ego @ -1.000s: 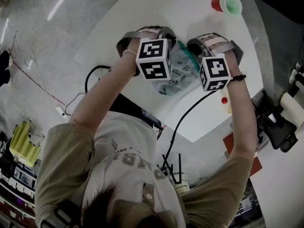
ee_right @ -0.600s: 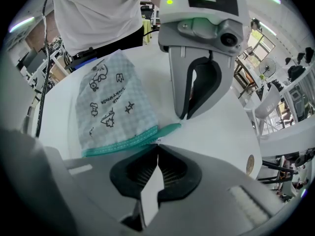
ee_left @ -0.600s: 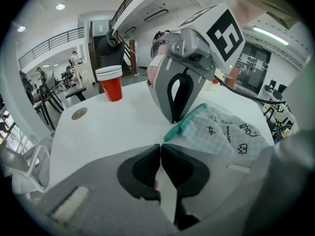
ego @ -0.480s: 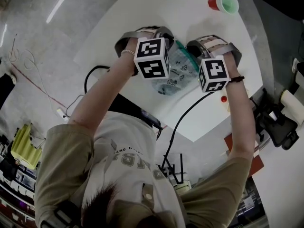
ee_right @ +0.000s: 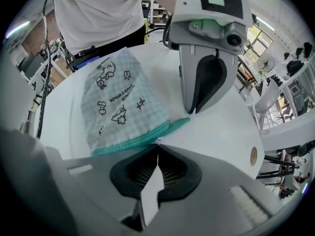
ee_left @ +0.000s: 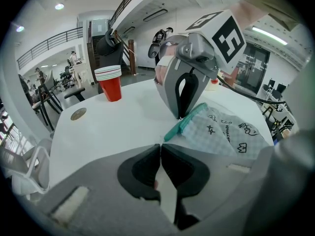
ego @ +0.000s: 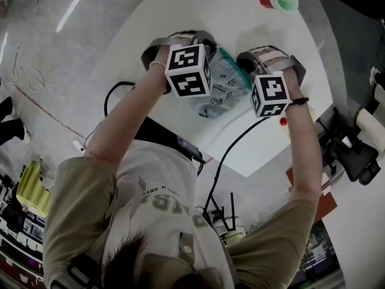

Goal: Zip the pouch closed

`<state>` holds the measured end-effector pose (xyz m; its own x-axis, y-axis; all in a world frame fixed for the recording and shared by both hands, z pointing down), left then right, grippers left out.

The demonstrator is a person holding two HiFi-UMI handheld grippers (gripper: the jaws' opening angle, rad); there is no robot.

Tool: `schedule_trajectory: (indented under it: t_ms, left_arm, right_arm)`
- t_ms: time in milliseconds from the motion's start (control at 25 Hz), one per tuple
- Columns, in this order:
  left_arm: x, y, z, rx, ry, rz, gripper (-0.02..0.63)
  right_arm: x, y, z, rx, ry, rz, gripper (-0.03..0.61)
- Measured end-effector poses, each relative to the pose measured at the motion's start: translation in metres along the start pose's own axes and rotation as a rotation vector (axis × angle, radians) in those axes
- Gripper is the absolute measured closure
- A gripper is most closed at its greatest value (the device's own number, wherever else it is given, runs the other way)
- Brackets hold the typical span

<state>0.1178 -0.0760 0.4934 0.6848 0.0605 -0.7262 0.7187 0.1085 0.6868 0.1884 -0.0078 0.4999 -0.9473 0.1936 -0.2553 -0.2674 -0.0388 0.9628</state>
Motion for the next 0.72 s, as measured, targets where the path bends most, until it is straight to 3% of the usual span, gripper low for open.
schedule_trajectory:
  t_ms: [720]
  left_arm:
    - [0.0, 0.002, 0.0, 0.001, 0.005, 0.006, 0.589]
  right_arm:
    - [-0.006, -0.003, 0.019, -0.011, 0.064, 0.006, 0.572]
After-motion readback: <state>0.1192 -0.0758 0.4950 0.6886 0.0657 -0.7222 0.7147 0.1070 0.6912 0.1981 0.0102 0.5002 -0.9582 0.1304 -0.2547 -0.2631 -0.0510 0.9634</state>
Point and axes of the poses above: the fingertips, and each gripper's own axes: y forward along the fingers, z to its left, x out of its top, the point moved 4 cm from there along -y, backward along the fingers, and after that the axes turned 7 degrees about -z, right-handed, at the moved point
